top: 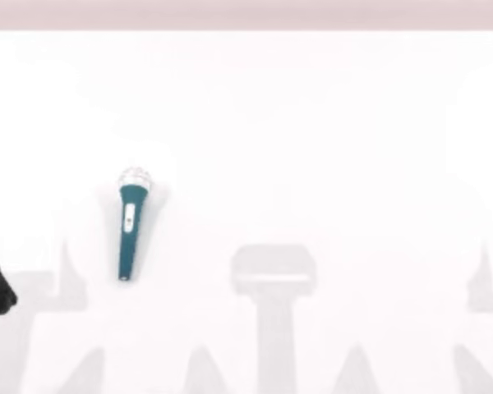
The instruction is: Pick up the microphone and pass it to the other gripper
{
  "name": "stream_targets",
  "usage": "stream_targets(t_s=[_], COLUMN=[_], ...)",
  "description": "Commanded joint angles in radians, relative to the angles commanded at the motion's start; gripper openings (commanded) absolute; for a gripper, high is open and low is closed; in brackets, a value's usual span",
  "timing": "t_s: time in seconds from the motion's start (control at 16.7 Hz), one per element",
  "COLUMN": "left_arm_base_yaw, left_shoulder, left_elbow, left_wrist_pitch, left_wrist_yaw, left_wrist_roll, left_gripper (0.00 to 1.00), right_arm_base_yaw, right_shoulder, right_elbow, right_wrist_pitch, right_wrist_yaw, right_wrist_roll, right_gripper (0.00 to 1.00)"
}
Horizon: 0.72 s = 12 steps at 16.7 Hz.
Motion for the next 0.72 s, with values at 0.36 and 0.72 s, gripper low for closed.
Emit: stream_targets(t_s=[0.36,0.72], left_arm_base_yaw=[-0.037,-0.138], left_shoulder=[0.107,0.562], left_elbow=[0.097,0.43], left_wrist_pitch=[-0.07,-0.323], left_wrist_yaw=[0.005,-0.004], left_wrist_roll=[-0.026,-0.119], left_gripper=[1.0,1.0], right_arm_base_yaw=[0.0,0.0], right_shoulder=[0.0,0.0], right_elbow=[0.0,0.0], right_wrist_pitch=[0.0,0.0], right_wrist_yaw=[0.0,0.0], right_wrist_roll=[0.0,0.0], right_gripper=[1.0,1.0])
